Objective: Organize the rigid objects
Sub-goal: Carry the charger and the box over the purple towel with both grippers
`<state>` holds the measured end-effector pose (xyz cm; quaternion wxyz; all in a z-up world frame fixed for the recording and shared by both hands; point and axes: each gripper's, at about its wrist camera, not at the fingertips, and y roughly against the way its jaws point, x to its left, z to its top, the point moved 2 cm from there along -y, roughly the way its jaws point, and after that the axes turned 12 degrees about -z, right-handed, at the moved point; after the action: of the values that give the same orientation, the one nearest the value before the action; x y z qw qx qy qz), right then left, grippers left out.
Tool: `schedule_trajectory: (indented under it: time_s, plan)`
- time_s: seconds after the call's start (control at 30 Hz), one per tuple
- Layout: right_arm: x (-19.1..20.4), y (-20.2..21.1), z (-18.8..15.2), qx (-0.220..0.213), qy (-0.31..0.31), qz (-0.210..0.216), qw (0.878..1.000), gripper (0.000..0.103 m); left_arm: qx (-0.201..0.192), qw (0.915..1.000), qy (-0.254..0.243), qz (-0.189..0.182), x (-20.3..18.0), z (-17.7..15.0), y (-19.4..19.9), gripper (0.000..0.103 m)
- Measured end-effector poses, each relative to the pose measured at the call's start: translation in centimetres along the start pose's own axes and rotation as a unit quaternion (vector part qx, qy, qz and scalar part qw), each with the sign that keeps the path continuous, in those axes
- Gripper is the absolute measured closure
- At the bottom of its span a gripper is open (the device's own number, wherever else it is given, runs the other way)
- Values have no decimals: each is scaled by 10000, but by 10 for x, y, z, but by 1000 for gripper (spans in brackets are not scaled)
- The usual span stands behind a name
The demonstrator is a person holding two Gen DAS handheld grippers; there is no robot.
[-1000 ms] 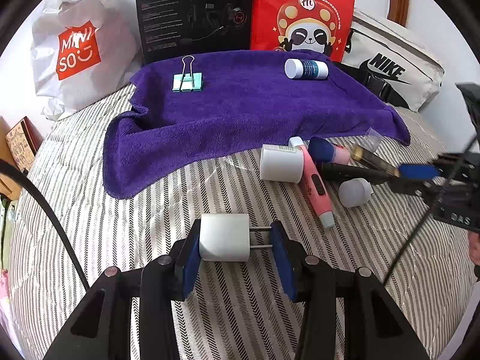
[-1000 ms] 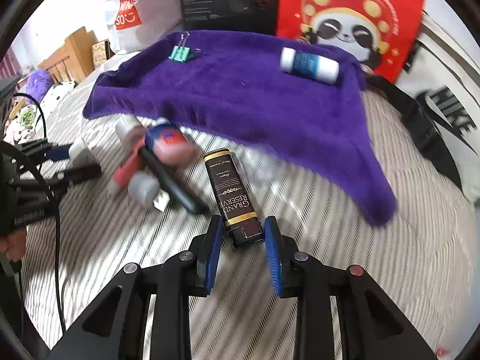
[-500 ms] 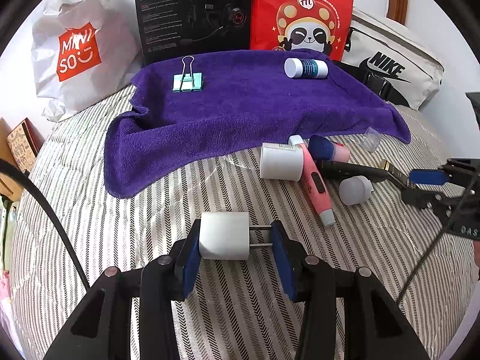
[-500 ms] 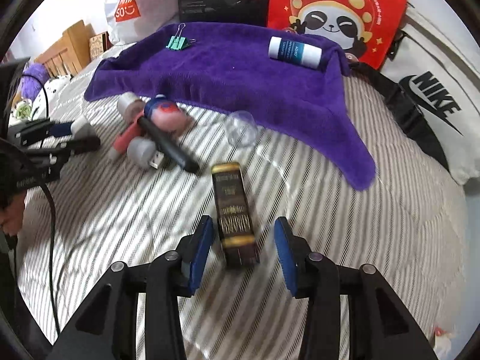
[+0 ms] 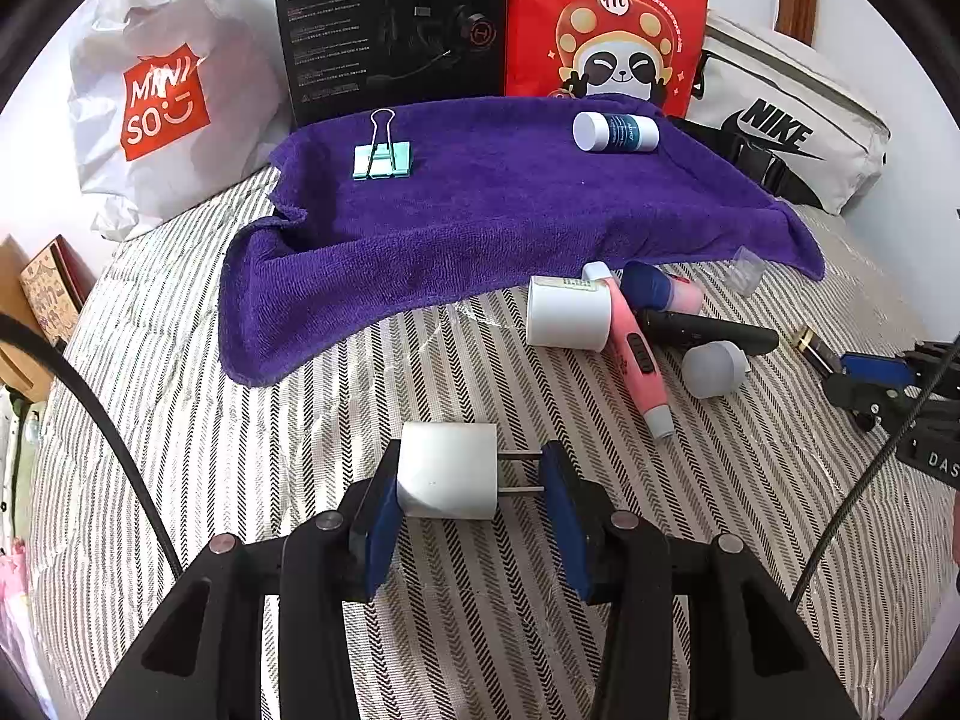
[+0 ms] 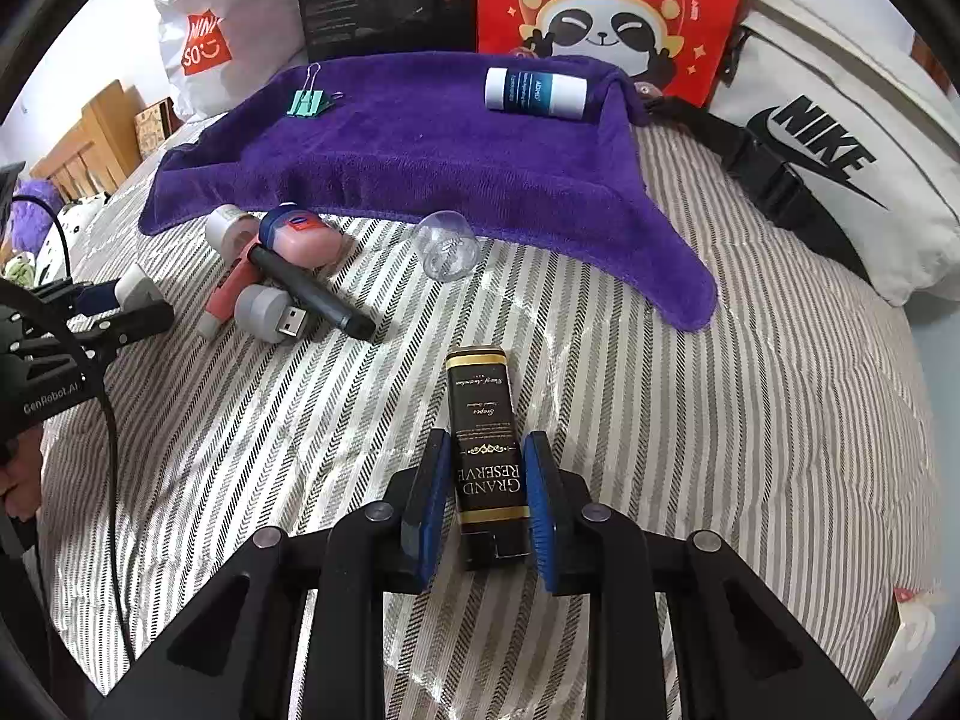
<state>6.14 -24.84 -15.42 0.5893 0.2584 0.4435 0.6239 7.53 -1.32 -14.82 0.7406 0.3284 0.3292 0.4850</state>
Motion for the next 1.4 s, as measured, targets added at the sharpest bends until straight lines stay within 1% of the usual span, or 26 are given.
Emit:
schedule_trajectory:
  time_s: [0.13, 0.3, 0.43, 0.57, 0.67, 0.77, 0.87, 0.97, 1.1, 1.27, 1.4]
  plan:
    - [-2, 1, -4, 52, -7, 22, 10000, 77, 25, 10000, -30, -2, 0, -2, 1, 60]
    - [0, 0, -1, 150, 104, 23, 9998, 78, 27, 10000, 29, -43, 2, -1, 1, 61]
    - [-1, -1, 0, 118, 32, 89, 9999, 78, 25, 10000, 25, -29, 1, -1, 2, 61]
    - [-1, 0, -4, -45, -19, 105, 9999, 77, -76, 10000, 15, -11, 1, -2, 1, 61]
    - [-3, 1, -5, -105, -60, 157, 9998, 77, -73, 10000, 31, 0, 1, -2, 1, 61]
    - [-5, 0, -1, 47, -147, 218, 9996, 77, 48, 10000, 8, 32, -1, -1, 2, 61]
    - [-1, 0, 0, 244, -26, 160, 9996, 77, 75, 10000, 9, 15, -1, -3, 2, 61]
    - [5, 1, 0, 198, 134, 58, 9997, 76, 35, 10000, 67, -13, 0, -3, 2, 61]
    - [-1, -1, 1, 193, 53, 241, 9995, 78, 42, 10000, 71, -34, 0, -1, 1, 61]
    - [-9, -1, 0, 283, -261, 547, 9978, 79, 114, 9994, 247, -223, 7, -3, 7, 61]
    - [-9, 13, -1, 140, -291, 667, 9973, 79, 110, 9993, 305, -175, 14, -9, 13, 61]
